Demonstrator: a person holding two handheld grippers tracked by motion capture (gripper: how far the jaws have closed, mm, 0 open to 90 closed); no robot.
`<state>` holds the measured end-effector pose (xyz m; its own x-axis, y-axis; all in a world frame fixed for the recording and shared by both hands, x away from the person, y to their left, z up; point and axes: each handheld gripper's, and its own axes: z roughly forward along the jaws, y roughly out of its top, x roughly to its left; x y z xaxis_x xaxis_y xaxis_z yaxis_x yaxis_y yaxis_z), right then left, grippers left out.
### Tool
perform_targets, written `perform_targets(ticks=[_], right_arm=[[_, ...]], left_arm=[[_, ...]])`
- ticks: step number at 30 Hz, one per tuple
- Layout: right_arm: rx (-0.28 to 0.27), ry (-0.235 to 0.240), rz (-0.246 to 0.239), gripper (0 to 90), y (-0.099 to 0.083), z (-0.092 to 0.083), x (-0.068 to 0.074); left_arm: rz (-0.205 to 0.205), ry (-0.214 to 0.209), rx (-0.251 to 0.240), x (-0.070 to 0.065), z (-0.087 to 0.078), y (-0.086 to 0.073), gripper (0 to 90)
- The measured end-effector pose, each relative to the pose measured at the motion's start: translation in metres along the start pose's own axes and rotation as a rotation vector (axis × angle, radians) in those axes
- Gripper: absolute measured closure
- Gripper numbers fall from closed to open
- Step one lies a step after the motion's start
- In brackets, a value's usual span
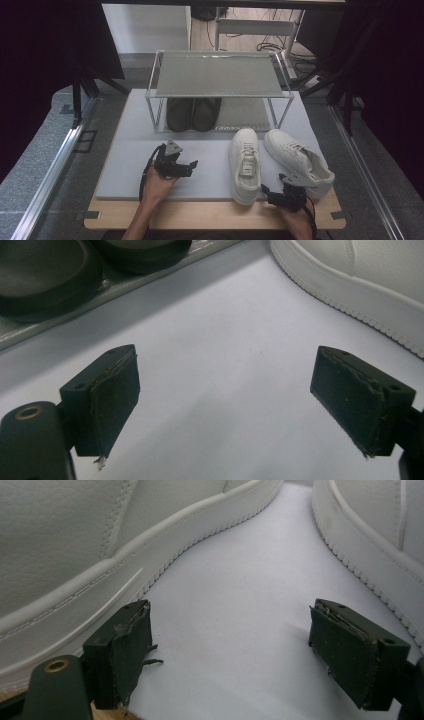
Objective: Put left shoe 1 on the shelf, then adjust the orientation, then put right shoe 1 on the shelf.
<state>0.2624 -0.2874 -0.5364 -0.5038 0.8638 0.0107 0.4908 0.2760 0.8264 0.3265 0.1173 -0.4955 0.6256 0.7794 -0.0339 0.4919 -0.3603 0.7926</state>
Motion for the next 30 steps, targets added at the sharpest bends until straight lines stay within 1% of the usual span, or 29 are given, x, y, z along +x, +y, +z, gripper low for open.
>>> perform_targets(ticks=[8, 13, 16, 21, 30], right_arm=[[0.002, 0.008, -0.013, 16.2, 0.000, 0.000, 0.000], [0.005, 0.008, -0.014, 15.8, 0.000, 0.000, 0.000], [0.010, 0.004, -0.017, 15.3, 0.001, 0.000, 0.001], [0.024, -0.003, -0.023, 14.8, 0.003, -0.001, 0.001], [0.026, 0.004, 0.000, 14.7, 0.007, -0.005, 0.002]], left_arm=[[0.014, 0.010, 0.009, -0.005, -0.011, -0.014, 12.4], [0.011, 0.003, 0.022, -0.007, -0.015, -0.026, 12.4], [0.003, -0.003, 0.026, -0.008, -0.017, -0.034, 12.3], [-0.004, 0.013, 0.042, -0.007, -0.022, -0.046, 12.2], [-0.041, 0.034, 0.058, -0.005, -0.033, -0.069, 12.4]])
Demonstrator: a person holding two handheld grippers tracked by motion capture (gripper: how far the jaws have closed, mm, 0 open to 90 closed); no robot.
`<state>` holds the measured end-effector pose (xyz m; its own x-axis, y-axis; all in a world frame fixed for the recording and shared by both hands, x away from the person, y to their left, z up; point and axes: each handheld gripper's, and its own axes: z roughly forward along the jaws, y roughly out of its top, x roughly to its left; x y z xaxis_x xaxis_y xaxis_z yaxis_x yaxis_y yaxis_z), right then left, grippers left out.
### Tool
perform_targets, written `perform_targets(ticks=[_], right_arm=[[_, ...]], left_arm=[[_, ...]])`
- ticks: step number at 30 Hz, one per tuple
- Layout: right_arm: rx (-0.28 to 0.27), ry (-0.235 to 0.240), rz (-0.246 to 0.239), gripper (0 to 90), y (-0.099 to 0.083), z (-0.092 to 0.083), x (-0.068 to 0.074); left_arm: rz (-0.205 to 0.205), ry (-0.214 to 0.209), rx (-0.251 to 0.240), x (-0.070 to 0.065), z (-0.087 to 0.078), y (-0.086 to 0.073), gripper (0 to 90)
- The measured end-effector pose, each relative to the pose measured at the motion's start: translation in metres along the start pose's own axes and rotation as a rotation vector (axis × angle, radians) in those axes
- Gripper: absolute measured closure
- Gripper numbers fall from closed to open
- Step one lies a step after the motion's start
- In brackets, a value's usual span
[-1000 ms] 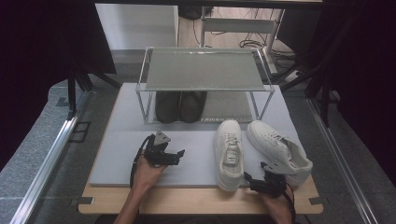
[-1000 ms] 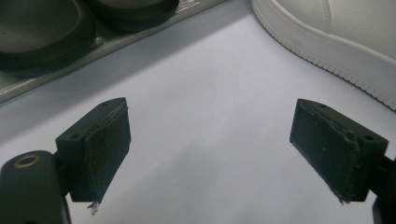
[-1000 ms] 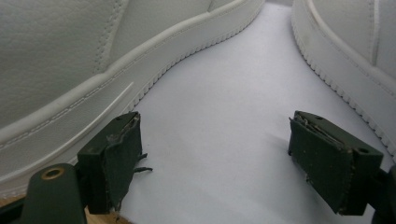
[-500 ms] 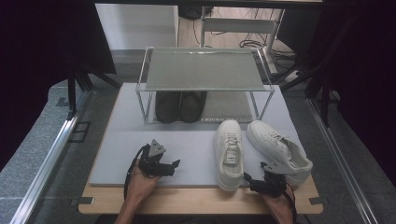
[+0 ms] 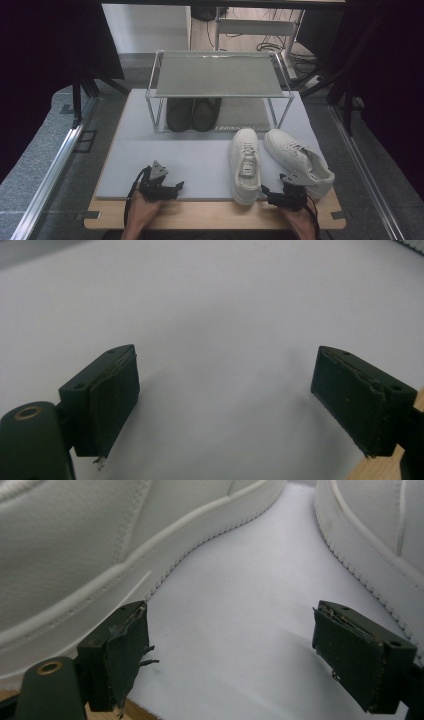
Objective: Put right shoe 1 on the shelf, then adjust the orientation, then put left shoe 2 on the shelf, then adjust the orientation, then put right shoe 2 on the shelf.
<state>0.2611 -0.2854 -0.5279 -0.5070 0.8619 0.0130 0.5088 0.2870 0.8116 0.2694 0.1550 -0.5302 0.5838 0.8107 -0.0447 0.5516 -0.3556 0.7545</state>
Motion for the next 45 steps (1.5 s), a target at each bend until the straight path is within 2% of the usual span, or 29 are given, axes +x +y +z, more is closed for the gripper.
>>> perform_targets(ticks=[4, 7, 10, 18, 21, 29, 38, 45], right_arm=[[0.003, 0.007, 0.011, 14.7, 0.003, -0.003, -0.001], [0.003, 0.015, 0.014, 14.7, 0.006, -0.007, -0.001], [0.001, 0.024, 0.024, 14.8, 0.008, -0.010, -0.002], [-0.002, 0.043, 0.035, 13.3, 0.018, -0.020, -0.001], [-0.007, 0.065, 0.042, 12.8, 0.025, -0.025, 0.001], [-0.010, 0.072, 0.032, 14.5, 0.045, -0.035, 0.004], [-0.021, 0.108, 0.032, 22.6, 0.059, -0.034, 0.004], [-0.002, 0.131, 0.030, 25.4, 0.069, -0.027, 0.008]], left_arm=[[-0.008, 0.013, -0.022, 0.000, -0.002, -0.007, 12.5], [0.004, 0.022, -0.035, 0.000, -0.001, -0.009, 12.2], [0.001, 0.016, -0.070, 0.001, -0.001, -0.014, 11.7], [0.005, 0.019, -0.069, 0.001, -0.001, -0.014, 12.0], [0.005, 0.019, -0.069, 0.001, -0.001, -0.014, 12.0], [-0.003, 0.029, -0.068, -0.001, -0.001, -0.013, 12.2], [-0.007, 0.035, -0.069, -0.001, -0.001, -0.013, 12.4], [-0.009, 0.038, -0.068, -0.002, 0.000, -0.013, 12.5]])
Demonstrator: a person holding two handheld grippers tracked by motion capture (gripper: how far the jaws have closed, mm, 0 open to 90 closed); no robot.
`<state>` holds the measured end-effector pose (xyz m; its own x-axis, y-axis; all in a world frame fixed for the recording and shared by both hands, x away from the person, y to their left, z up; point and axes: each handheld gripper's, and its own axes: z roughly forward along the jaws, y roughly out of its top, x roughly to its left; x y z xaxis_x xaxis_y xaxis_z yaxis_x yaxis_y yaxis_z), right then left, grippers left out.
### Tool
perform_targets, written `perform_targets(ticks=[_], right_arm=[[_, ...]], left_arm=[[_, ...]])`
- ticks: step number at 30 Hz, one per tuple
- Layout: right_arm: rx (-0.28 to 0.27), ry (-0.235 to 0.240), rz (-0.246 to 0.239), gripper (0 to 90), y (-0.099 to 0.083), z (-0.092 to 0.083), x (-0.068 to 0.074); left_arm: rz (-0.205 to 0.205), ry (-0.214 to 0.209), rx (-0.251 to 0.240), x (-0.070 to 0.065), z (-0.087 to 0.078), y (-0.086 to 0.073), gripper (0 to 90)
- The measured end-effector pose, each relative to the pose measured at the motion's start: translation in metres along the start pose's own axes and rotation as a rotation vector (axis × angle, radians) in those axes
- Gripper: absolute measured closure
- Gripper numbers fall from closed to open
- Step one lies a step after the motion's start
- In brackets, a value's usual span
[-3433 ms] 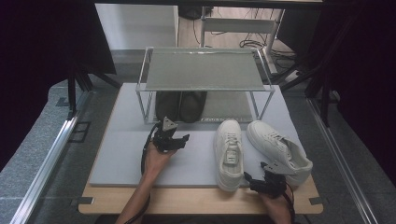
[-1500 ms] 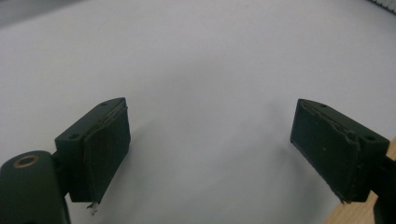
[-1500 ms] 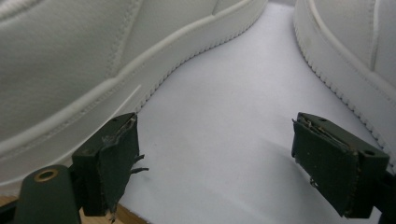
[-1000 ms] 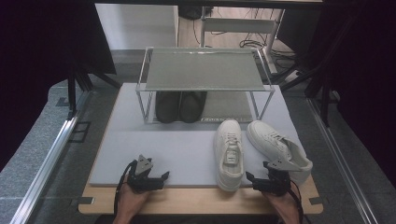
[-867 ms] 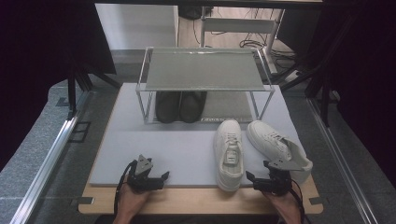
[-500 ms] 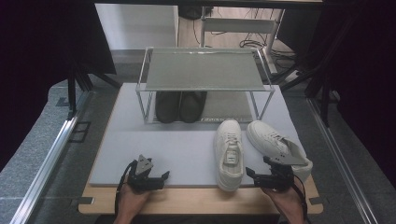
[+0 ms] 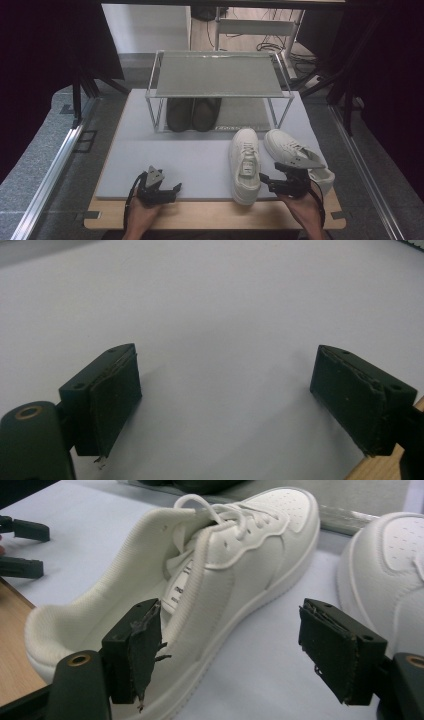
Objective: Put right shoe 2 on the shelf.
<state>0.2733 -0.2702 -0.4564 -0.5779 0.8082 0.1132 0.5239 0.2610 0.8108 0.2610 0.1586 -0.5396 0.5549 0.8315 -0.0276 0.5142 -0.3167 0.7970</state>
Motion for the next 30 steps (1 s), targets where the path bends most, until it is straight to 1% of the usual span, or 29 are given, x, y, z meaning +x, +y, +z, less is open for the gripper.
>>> perform_targets(ticks=[3, 7, 9, 14, 15, 17, 20, 22, 23, 24, 26, 29, 30], right_arm=[[0.014, 0.006, 0.001, 26.3, 0.004, 0.005, 0.001], [0.034, 0.002, 0.002, 28.8, 0.008, 0.013, 0.001], [0.046, 0.002, 0.003, 31.1, 0.010, 0.017, 0.001], [0.069, 0.023, 0.005, 37.9, 0.014, 0.028, 0.000], [0.071, 0.029, 0.011, 39.2, 0.014, 0.030, 0.000], [0.081, 0.029, 0.021, 41.1, 0.016, 0.034, 0.000], [0.087, 0.017, 0.023, 44.2, 0.018, 0.036, 0.001], [0.098, 0.012, 0.018, 49.0, 0.020, 0.037, 0.002], [0.106, 0.024, 0.015, 51.2, 0.021, 0.037, 0.003], [0.115, 0.015, 0.004, 52.7, 0.023, 0.037, 0.004], [0.129, 0.007, 0.004, 58.6, 0.024, 0.037, 0.005], [0.137, -0.018, 0.029, 70.1, 0.026, 0.035, 0.004], [0.133, -0.021, 0.051, 73.6, 0.026, 0.033, 0.001]], left_arm=[[-0.001, 0.000, 0.000, 0.000, 0.000, 0.000, 12.5], [-0.001, 0.001, 0.000, 0.000, 0.000, 0.000, 12.6], [-0.001, 0.001, 0.000, 0.000, 0.000, 0.000, 12.6], [-0.002, 0.002, 0.000, 0.000, 0.000, 0.000, 12.6], [-0.002, 0.003, 0.000, 0.000, 0.000, 0.000, 12.6], [-0.002, 0.003, 0.000, 0.000, 0.000, 0.000, 12.6], [-0.003, 0.004, 0.000, 0.000, 0.000, 0.000, 12.6], [-0.003, 0.004, 0.000, 0.000, 0.000, 0.000, 12.6], [-0.003, 0.004, 0.000, 0.000, 0.000, 0.000, 12.6], [-0.003, 0.004, 0.000, 0.000, 0.000, 0.000, 12.7], [-0.003, 0.004, 0.000, 0.000, 0.000, 0.000, 12.7], [-0.003, 0.005, 0.001, 0.000, 0.000, 0.000, 12.6], [-0.003, 0.004, 0.000, 0.000, 0.000, 0.000, 12.6]])
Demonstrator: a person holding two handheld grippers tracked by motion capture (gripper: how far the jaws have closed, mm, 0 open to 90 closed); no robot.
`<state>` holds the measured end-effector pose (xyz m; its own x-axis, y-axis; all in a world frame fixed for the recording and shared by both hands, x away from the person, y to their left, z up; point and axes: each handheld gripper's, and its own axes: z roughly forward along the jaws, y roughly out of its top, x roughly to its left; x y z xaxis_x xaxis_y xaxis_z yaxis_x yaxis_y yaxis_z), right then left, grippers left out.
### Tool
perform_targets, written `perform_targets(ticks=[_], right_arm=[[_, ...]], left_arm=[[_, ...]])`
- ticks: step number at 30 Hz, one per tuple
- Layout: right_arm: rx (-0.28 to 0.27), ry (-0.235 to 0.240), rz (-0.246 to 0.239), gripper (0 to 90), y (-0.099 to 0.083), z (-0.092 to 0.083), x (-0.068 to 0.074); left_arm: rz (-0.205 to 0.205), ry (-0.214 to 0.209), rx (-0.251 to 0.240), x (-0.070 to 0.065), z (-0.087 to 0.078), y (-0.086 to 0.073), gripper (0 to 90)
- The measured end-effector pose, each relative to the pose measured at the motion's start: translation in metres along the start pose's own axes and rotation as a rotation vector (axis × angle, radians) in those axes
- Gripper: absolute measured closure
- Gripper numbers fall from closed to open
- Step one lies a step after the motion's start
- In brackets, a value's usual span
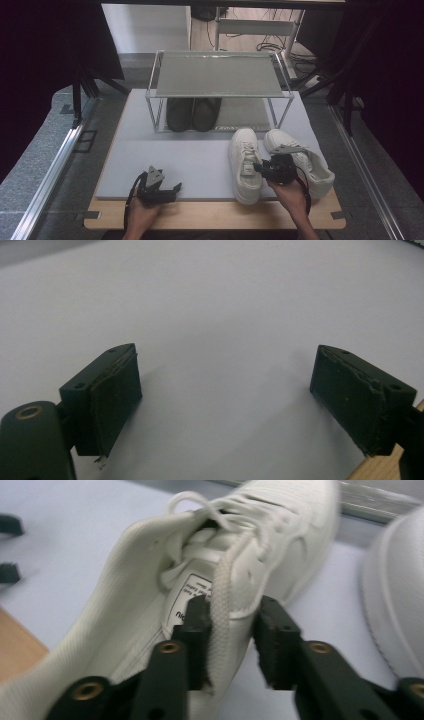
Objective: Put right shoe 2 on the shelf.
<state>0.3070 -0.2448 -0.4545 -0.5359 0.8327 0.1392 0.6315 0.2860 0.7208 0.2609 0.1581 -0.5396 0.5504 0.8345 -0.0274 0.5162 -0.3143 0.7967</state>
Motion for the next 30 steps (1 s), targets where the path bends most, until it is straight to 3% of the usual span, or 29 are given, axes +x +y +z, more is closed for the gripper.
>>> perform_targets(ticks=[4, 9, 17, 30], right_arm=[[-0.005, 0.039, 0.068, 79.6, -0.001, -0.002, -0.010], [-0.005, 0.074, 0.098, 80.4, 0.002, -0.003, -0.014], [0.007, 0.113, 0.120, 80.8, 0.010, -0.007, -0.016], [0.017, 0.196, 0.112, 81.3, 0.029, -0.012, -0.012]], left_arm=[[0.000, 0.000, 0.000, 0.000, 0.000, 0.000, 12.6], [0.000, 0.000, -0.001, 0.000, 0.000, 0.000, 12.6], [-0.001, 0.000, 0.000, 0.000, 0.000, 0.000, 12.7], [-0.002, 0.000, 0.000, 0.000, 0.000, 0.000, 12.6]])
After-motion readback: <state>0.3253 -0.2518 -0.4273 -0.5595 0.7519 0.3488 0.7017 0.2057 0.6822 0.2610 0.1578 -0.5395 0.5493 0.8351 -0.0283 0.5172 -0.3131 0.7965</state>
